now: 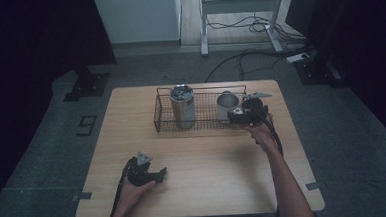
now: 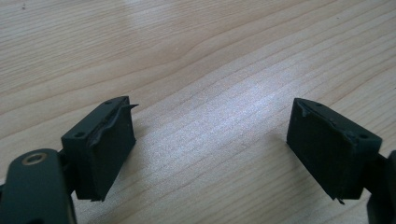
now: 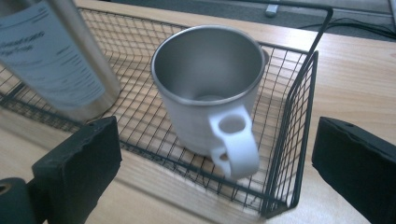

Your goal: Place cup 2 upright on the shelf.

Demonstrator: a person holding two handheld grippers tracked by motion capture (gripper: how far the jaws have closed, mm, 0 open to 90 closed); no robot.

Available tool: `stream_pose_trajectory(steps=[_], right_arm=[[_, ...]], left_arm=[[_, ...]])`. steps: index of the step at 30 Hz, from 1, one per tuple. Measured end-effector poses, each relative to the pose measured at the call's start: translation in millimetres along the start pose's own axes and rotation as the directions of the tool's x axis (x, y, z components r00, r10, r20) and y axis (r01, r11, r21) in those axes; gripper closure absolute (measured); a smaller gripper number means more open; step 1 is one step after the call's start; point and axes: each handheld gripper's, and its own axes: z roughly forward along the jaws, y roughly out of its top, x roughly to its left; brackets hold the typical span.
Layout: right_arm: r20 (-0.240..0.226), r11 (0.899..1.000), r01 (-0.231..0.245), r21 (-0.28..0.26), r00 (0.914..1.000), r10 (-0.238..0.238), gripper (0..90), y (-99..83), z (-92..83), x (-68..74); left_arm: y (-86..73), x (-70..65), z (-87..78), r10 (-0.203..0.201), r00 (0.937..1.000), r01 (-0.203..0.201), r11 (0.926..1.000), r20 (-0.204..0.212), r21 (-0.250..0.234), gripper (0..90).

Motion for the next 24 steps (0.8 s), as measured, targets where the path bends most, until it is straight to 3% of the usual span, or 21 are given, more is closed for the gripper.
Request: stream_pose_trajectory(steps=[10, 24], right_arm=[[-0.041, 0.999, 0.003, -0.048, 0.9992, -0.005, 7.0, -27.3, -25.4, -0.2], [-0.076, 0.997, -0.007, -0.082, 0.9971, 0.001, 12.9, -87.0, -55.0, -7.0]], left_arm=[[0.2, -0.4, 0.1, 0.002, 1.0000, -0.002, 1.0000, -0.004, 0.003, 15.0], [0.3, -1.0, 0.5, 0.006, 1.0000, -0.006, 1.0000, -0.005, 0.004, 14.7]])
